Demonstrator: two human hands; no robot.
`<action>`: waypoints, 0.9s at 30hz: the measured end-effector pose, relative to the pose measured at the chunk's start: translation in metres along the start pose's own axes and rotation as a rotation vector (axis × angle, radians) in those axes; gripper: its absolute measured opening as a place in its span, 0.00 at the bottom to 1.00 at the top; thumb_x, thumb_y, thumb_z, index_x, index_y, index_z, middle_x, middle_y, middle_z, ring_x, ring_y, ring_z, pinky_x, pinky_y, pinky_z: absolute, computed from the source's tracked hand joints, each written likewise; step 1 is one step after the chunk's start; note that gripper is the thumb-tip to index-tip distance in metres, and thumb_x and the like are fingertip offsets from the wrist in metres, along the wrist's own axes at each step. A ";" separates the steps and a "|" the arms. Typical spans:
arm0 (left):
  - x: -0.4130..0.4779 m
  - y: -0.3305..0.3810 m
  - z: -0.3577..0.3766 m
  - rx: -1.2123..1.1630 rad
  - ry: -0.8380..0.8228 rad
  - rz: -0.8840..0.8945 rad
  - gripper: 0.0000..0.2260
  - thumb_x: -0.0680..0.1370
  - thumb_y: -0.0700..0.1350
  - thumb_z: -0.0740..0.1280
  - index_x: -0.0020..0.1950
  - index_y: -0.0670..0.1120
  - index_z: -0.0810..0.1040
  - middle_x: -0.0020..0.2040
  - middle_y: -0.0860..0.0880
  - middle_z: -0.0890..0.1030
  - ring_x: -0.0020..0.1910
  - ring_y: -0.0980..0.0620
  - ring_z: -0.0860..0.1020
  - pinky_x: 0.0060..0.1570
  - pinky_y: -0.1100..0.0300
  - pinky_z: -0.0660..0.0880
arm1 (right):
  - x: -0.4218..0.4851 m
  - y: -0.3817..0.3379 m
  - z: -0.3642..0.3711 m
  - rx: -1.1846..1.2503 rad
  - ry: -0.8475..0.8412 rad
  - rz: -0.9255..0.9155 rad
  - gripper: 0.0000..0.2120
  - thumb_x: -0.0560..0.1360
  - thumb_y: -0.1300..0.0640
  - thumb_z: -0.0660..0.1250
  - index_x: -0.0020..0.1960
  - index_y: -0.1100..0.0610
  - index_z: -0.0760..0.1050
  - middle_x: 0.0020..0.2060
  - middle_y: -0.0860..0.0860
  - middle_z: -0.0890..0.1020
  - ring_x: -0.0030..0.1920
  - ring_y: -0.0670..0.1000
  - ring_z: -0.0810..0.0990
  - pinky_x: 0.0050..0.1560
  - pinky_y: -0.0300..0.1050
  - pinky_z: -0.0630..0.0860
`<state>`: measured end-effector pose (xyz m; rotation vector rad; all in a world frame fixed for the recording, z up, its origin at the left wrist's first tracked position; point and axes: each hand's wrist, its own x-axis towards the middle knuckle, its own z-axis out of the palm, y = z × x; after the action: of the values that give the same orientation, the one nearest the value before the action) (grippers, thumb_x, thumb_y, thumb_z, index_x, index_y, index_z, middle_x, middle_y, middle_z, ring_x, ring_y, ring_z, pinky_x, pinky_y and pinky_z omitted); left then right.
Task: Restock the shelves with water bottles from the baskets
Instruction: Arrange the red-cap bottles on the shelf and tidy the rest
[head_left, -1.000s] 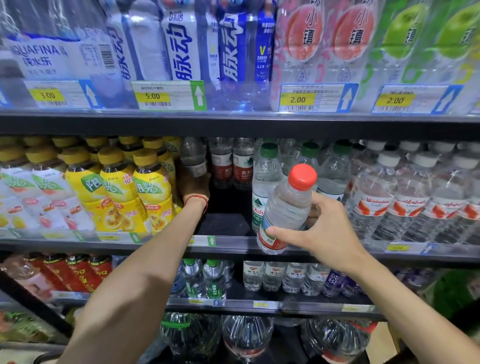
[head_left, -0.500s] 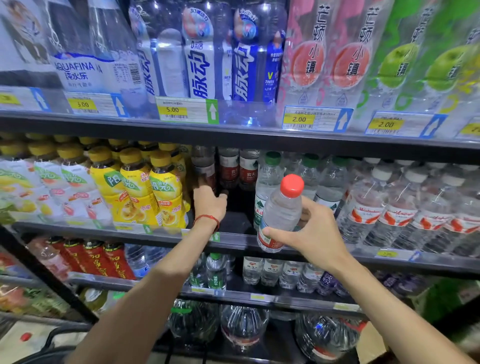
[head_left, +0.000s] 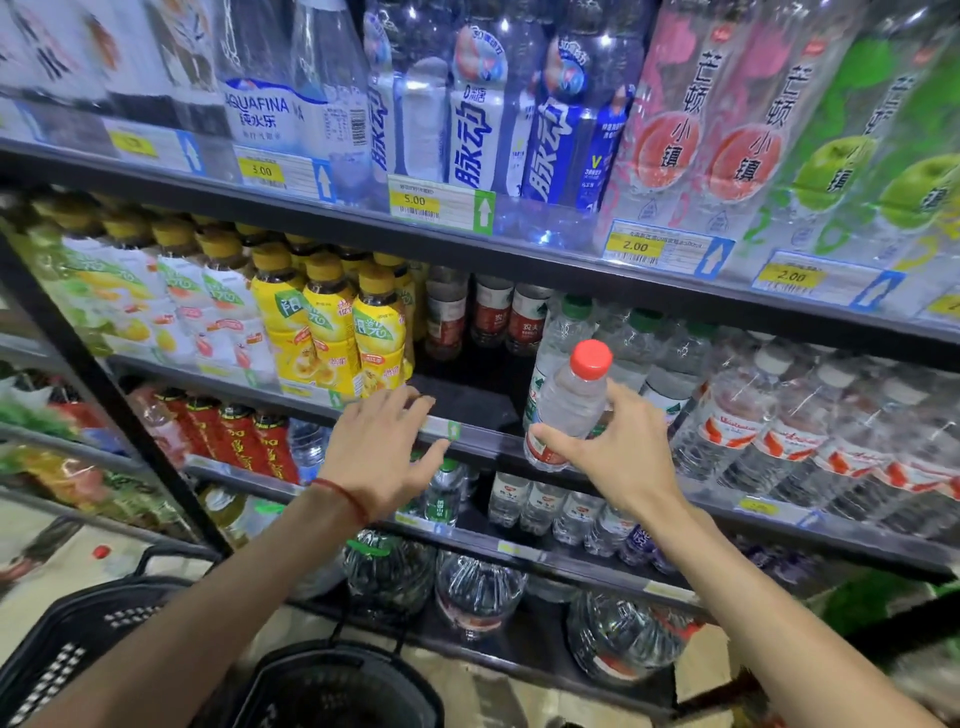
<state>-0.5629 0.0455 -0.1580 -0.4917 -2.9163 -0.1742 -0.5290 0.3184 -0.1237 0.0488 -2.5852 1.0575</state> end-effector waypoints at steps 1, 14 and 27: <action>-0.006 -0.001 -0.003 0.038 -0.004 0.003 0.35 0.76 0.65 0.46 0.74 0.48 0.72 0.69 0.47 0.74 0.67 0.44 0.72 0.64 0.46 0.72 | 0.000 -0.001 0.003 0.005 -0.002 -0.007 0.22 0.66 0.39 0.82 0.55 0.47 0.82 0.49 0.41 0.85 0.52 0.43 0.83 0.57 0.51 0.80; -0.005 -0.028 -0.023 0.107 0.029 0.033 0.32 0.76 0.66 0.51 0.71 0.50 0.74 0.70 0.47 0.76 0.68 0.44 0.72 0.62 0.45 0.73 | 0.059 -0.035 0.088 0.217 0.051 -0.031 0.22 0.70 0.51 0.83 0.58 0.55 0.78 0.50 0.45 0.84 0.52 0.42 0.82 0.52 0.35 0.76; 0.026 -0.043 0.029 0.129 0.232 0.142 0.28 0.78 0.63 0.56 0.65 0.46 0.80 0.60 0.47 0.81 0.59 0.43 0.78 0.54 0.47 0.77 | 0.135 -0.011 0.163 0.302 0.260 0.112 0.18 0.71 0.57 0.81 0.55 0.53 0.75 0.52 0.53 0.85 0.51 0.54 0.82 0.51 0.45 0.76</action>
<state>-0.6060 0.0170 -0.1855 -0.6100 -2.6354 -0.0210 -0.7036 0.2122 -0.1800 -0.1515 -2.2029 1.3881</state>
